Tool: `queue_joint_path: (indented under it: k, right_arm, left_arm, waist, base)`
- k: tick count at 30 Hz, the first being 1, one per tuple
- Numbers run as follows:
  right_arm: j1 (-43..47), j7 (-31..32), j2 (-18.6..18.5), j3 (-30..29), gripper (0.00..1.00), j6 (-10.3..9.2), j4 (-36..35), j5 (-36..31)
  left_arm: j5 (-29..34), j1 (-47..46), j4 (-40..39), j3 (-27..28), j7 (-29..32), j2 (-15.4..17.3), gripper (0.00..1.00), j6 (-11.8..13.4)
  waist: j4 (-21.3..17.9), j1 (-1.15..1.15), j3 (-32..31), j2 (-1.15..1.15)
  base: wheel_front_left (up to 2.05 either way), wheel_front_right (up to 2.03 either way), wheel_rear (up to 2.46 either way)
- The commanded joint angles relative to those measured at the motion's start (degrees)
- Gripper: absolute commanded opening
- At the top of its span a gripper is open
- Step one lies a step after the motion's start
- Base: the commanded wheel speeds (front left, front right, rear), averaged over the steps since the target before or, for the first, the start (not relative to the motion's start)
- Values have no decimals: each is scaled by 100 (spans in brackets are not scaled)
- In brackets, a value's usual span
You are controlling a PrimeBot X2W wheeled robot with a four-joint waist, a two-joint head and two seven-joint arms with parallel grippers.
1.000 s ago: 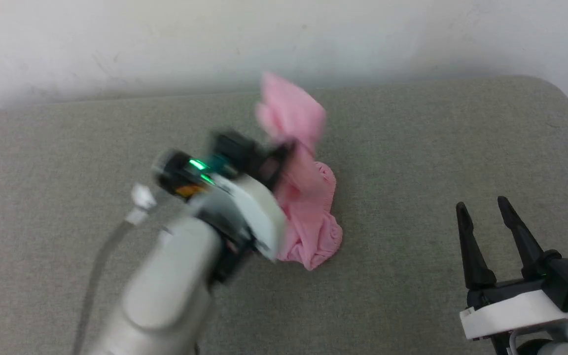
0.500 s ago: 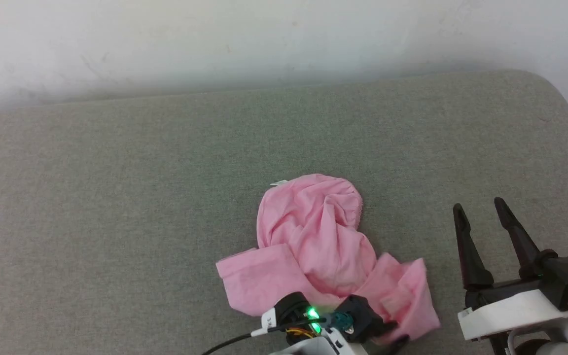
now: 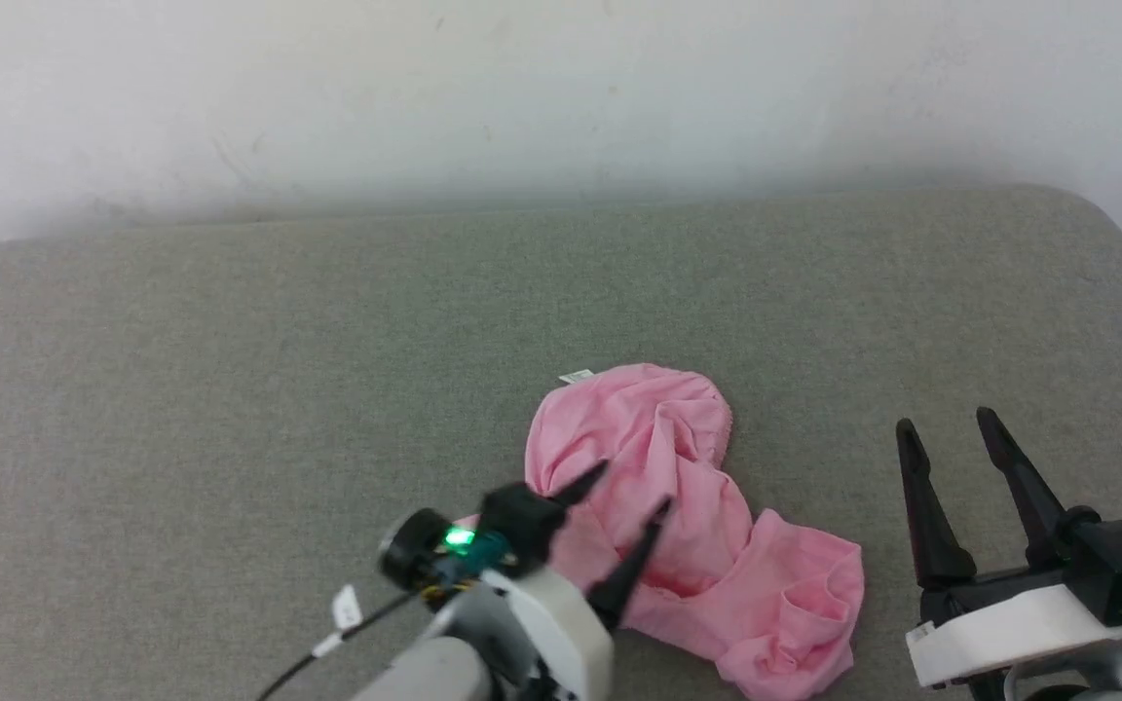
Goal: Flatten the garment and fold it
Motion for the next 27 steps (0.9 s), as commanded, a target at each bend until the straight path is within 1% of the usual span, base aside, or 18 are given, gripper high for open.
queue_joint_path:
  k: [1,4,6,8,10,12,16,17,18,19,21,27]
  right_arm:
    - [77,6,13,-2,100,-4,-17,31]
    - [121,27,13,3,100,-4,-35,33]
    - [144,53,13,21,100,-4,-49,19]
    - [153,75,13,30,100,-4,-62,6]
    - [142,97,13,48,100,-4,-70,-9]
    - [130,105,13,75,100,-4,-80,-14]
    - [111,112,13,118,100,-4,-75,-17]
    - [109,112,13,121,100,-4,-71,-12]
    - [106,110,13,128,100,-4,-68,-5]
    - [104,109,13,132,100,-4,-65,0]
    - [103,103,13,133,100,-4,-58,14]
    - [162,87,13,33,100,-4,-47,51]
  left_arm:
    - [-129,138,17,245,99,199,100,214]
    - [-325,185,59,498,368,455,100,363]
    - [-471,176,123,551,642,581,100,329]
    - [-653,136,202,528,957,645,100,181]
    - [-838,60,301,469,1257,681,100,-42]
    - [-895,-81,436,388,1501,730,100,-221]
    - [-937,-333,801,231,1901,756,100,-454]
    - [-925,-382,904,175,1998,769,67,-500]
    - [-896,-423,991,127,2054,783,22,-534]
    - [-875,-445,1065,83,2094,791,0,-559]
    - [-777,-483,1114,45,1999,819,0,-567]
    - [-649,-406,899,206,1619,991,0,-311]
  waist:
    - [38,0,-84,0]
    - [66,0,-126,0]
    - [82,0,-134,0]
    - [93,0,-128,0]
    - [95,0,-112,0]
    - [83,0,-92,0]
    - [36,0,-69,0]
    - [22,0,-66,0]
    - [4,0,-61,0]
    - [-11,0,-58,0]
    - [-38,0,-53,0]
    - [2,0,-74,0]
  base:
    - [0,0,0]
    - [0,0,0]
    - [0,0,0]
    - [0,0,0]
    - [0,0,0]
    - [0,0,0]
    - [0,0,0]
    - [0,0,0]
    - [0,0,0]
    - [0,0,0]
    - [0,0,0]
    - [0,0,0]
